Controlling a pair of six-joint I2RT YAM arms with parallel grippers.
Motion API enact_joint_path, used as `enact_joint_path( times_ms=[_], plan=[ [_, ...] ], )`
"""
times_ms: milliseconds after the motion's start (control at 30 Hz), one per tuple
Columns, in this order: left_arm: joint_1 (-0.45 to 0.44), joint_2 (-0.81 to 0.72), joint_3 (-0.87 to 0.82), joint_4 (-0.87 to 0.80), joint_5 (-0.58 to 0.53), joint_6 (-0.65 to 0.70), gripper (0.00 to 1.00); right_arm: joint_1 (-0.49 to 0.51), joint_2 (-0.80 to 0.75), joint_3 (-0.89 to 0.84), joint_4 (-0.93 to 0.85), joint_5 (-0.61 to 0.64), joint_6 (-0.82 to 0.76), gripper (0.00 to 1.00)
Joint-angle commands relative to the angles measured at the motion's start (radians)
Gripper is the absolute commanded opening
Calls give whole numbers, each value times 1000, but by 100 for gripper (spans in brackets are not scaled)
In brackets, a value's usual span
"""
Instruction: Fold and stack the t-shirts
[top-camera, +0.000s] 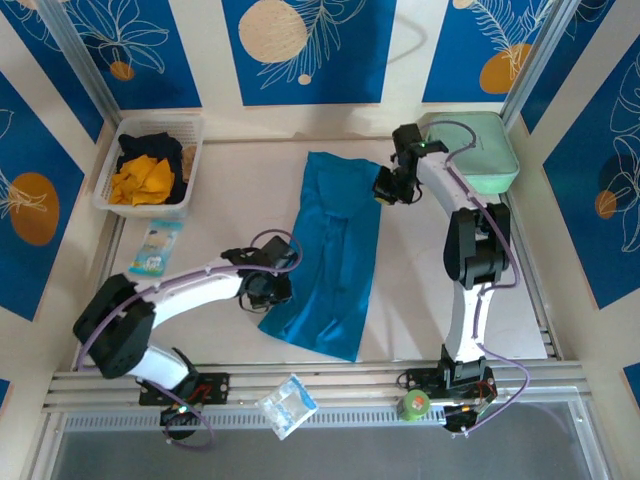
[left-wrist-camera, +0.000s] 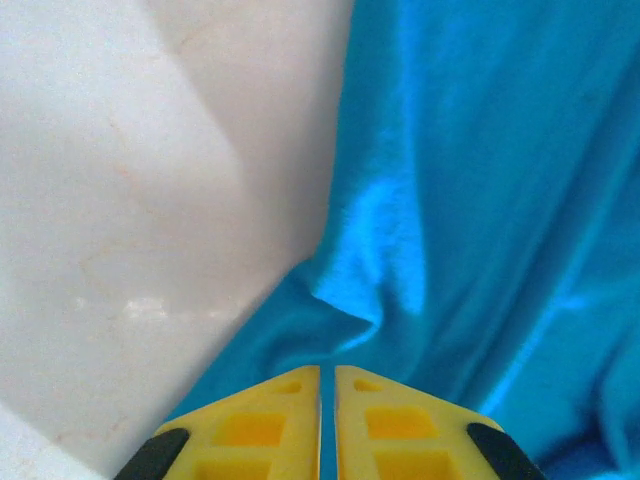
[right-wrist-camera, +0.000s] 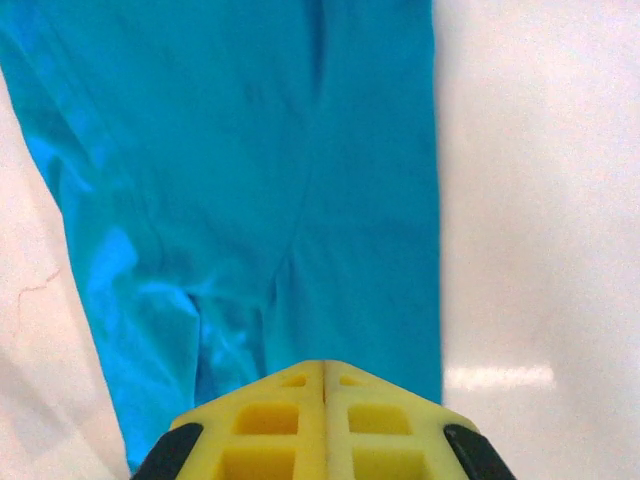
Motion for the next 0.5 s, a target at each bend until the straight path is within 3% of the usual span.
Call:
enact_joint_path(
  times_ms=[0, 467],
  plan=[
    [6, 57, -48, 43, 51, 21, 9, 23, 13, -109, 114, 18, 98, 0],
    [-32, -21, -249, 97, 38, -149, 7, 40, 366, 223, -25, 58, 60, 0]
  ],
)
